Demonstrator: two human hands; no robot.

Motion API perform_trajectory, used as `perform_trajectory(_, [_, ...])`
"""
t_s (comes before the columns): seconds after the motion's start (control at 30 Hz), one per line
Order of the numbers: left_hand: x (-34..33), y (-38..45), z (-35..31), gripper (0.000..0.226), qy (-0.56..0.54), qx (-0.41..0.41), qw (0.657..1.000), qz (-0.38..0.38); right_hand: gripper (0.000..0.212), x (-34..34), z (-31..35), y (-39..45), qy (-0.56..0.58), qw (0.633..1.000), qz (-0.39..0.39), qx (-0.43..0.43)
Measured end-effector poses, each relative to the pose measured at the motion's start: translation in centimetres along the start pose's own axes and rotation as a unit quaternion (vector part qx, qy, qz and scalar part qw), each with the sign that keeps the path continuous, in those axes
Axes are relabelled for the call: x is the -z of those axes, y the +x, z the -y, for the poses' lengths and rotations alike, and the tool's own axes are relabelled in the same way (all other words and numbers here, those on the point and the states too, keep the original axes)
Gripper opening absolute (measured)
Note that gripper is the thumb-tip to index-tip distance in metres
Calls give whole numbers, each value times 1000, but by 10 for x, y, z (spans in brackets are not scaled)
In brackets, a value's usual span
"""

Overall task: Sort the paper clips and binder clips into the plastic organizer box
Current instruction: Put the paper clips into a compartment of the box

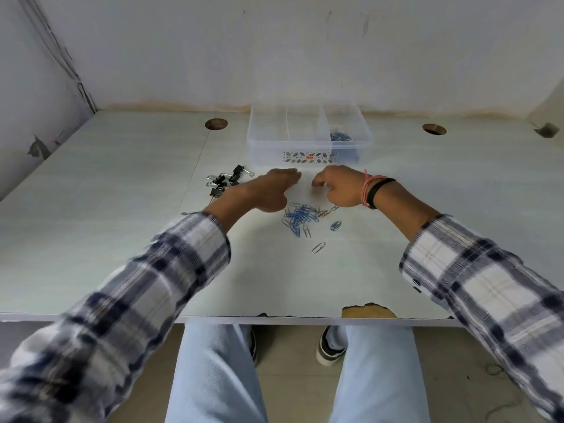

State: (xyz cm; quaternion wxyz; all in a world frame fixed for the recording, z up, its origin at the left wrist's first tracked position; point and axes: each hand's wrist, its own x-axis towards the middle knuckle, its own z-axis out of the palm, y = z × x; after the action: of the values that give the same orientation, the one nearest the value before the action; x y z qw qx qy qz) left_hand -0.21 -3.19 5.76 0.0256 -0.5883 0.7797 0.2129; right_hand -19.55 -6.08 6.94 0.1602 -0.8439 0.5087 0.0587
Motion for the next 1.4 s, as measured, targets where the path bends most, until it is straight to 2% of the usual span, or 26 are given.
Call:
perform_trajectory(0.1, [-8,5,-1,75,-1,-24,1000,-17,51,-7,10,-11,-3,1000,16,21])
perform_trajectory(0.23, [-19,-14,2,66,-47,-81,994,-51,48,-5,7,-38,67,997,-4,40])
perform_trajectory(0.3, [-22,-24,8,61,-61,-97,992,-57,47,1,-3,-46,41,999,5,27])
perform_trajectory(0.33, [-22,-28,11,60,-58,-106,991,-50,60,2,-8,-48,8,999,33,15])
perform_trajectory(0.4, [-21,-29,11,74,-38,-112,993,-24,97,-2,-12,-51,-49,994,93,-24])
perform_trajectory(0.43, [-20,-26,11,82,-29,-111,993,-15,108,-6,-10,-51,-55,993,103,-32])
perform_trajectory(0.5, [-17,-19,8,92,-19,-109,994,-2,112,-18,-5,-49,-30,996,85,-20])
perform_trajectory(0.57, [-16,-14,5,89,-12,-109,994,9,101,-27,0,-43,4,999,48,4])
perform_trajectory(0.67, [-16,-8,3,60,-28,-132,991,-8,69,-37,4,-34,36,999,-12,39])
perform_trajectory(0.73, [-17,-7,2,43,-33,-143,988,-49,58,-43,5,-31,45,997,-43,41])
perform_trajectory(0.87, [-20,-9,4,22,-48,-152,980,-119,51,-47,6,-29,57,994,-87,34])
perform_trajectory(0.97, [-23,-13,7,18,-30,-158,977,-141,41,-50,10,-29,75,991,-107,34])
perform_trajectory(1.13, [-28,-19,14,24,-13,-136,974,-179,44,-52,29,-28,78,995,-54,30])
perform_trajectory(1.2, [-27,-21,19,24,-49,-113,973,-194,51,-52,37,-23,75,994,-73,34])
perform_trajectory(1.27, [-25,-23,25,20,-110,-78,971,-199,49,-52,44,-20,75,991,-100,48])
perform_trajectory(1.4, [-24,-27,31,14,-284,-13,940,-186,28,-54,50,-19,83,985,-136,68])
